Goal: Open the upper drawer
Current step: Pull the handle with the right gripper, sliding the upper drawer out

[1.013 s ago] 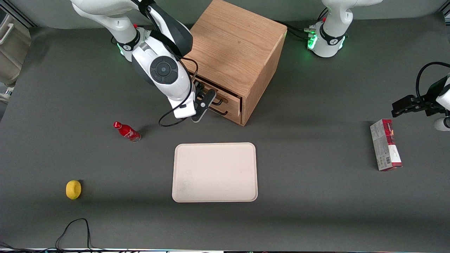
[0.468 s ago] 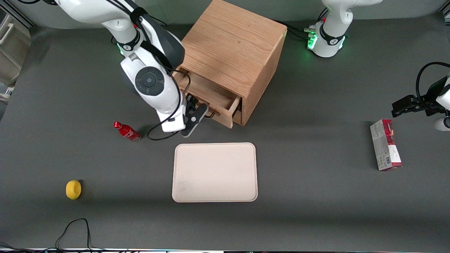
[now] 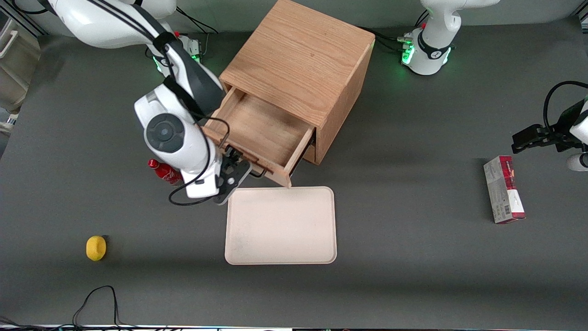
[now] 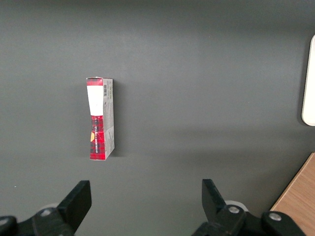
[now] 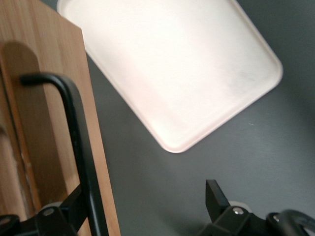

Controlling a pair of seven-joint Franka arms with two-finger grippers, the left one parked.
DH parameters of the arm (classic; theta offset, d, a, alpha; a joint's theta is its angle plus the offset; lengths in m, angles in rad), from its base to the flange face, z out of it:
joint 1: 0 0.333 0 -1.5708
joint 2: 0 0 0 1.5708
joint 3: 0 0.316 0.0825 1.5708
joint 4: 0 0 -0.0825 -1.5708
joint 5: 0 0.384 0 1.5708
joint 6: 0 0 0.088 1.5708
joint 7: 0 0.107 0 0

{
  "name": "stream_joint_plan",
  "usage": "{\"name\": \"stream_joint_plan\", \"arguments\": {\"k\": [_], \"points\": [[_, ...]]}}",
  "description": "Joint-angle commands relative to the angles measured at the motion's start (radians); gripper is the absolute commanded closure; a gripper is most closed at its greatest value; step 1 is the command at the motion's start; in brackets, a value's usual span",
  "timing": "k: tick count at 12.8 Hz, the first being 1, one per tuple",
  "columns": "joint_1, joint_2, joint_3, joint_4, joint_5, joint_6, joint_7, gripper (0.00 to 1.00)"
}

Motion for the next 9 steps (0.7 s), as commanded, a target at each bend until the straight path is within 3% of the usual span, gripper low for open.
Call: {"name": "stream_joint_plan", "arguments": {"k": [1,9], "points": [[0.0,0.051,-0.039,0.103,-0.011,-0.056,-0.062,0.0],[0.0,0.091,-0.101,0.188,-0.019,-0.053,-0.067,0.0]]}}
